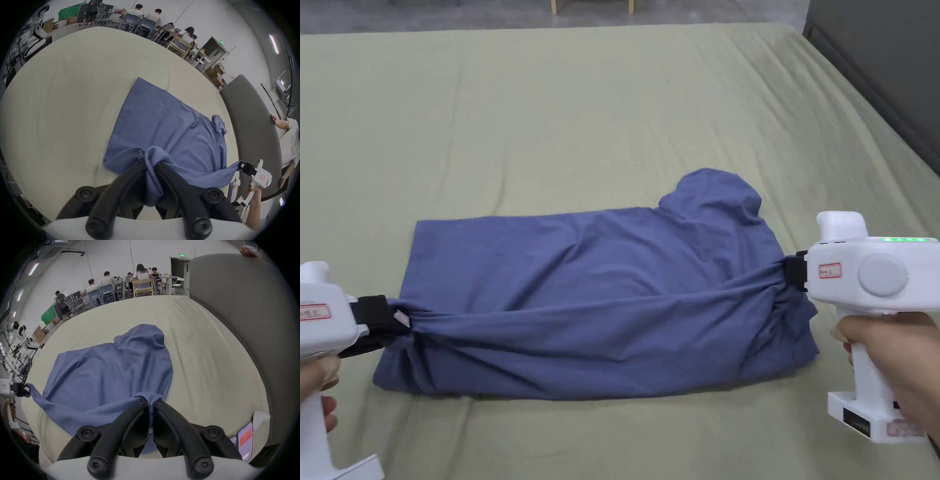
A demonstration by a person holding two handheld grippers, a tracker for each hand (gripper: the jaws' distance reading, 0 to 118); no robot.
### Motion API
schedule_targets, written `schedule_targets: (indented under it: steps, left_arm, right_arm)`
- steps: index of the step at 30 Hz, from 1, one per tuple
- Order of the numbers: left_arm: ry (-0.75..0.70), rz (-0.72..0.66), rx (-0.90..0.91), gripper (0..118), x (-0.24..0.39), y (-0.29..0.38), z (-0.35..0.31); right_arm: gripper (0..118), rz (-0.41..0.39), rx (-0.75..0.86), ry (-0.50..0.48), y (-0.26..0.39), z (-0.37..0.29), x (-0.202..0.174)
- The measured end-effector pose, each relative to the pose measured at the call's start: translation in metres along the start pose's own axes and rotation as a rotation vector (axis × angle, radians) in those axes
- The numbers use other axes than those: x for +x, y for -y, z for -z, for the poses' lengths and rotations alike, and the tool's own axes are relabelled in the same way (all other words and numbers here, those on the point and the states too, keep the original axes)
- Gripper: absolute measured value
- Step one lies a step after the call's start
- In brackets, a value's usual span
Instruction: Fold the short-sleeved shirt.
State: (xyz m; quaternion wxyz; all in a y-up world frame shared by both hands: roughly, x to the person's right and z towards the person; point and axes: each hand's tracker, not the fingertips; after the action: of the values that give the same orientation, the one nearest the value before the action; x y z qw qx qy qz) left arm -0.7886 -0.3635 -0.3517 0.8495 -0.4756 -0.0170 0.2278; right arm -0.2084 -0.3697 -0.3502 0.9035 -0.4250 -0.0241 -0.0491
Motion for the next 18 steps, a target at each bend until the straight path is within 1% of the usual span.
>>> schedule_targets:
  steps: [3,4,6,8,9,10,11,12,14,15,16,17,18]
  left_arm:
    - [-0.033,-0.034,-0.018,3,-0.002,-0.014,0.035]
    - [-0.066,-0.042,-0.031,3,-0.001,-0.015,0.047]
    - [-0.17,0.058,-0.066,3,0.001,-0.014,0.073]
    - [-0.219,0.082,-0.101,3,-0.001,-0.005,0.091]
    - [-0.225,0.061,-0.117,3,-0.005,0.0,0.097]
    - [-0.207,0.033,-0.081,3,-0.008,0.002,0.096]
    - [-0.194,-0.011,-0.06,3,-0.01,0.003,0.093]
    - [-0.194,-0.028,-0.063,3,-0.009,0.003,0.091]
    - [-0.201,0.023,-0.077,3,-0.005,0.0,0.089]
    - [-0.199,0.031,-0.081,9,-0.004,-0.004,0.084]
    - [-0.188,0.02,-0.072,33,-0.001,-0.008,0.074]
    - [-0.171,-0.002,-0.015,100,0.001,-0.011,0.062]
    - [-0.154,-0.005,0.026,118,0.004,-0.012,0.047]
  right_arm:
    - [5,0.011,-0.033,0.05,-0.008,0.031,-0.003]
    - [5,0.012,-0.042,0.063,-0.007,0.04,-0.004]
    - [5,0.005,-0.092,0.089,-0.002,0.056,-0.008]
    - [5,0.013,-0.114,0.11,0.006,0.065,-0.01]
    - [5,-0.004,-0.139,0.115,0.01,0.069,-0.013]
    - [5,-0.012,-0.164,0.115,0.014,0.072,-0.014]
    - [5,-0.014,-0.161,0.115,0.014,0.079,-0.011]
    - [5,-0.031,-0.145,0.122,0.015,0.078,-0.011]
    - [6,-0.042,-0.151,0.114,0.009,0.079,-0.008]
    - [21,-0.053,-0.152,0.116,0.004,0.075,-0.006]
    - [57,-0.056,-0.127,0.135,-0.002,0.067,-0.007]
    - [115,-0.046,-0.066,0.168,-0.008,0.054,-0.006]
    - [118,-0.031,-0.019,0.14,-0.012,0.039,-0.005]
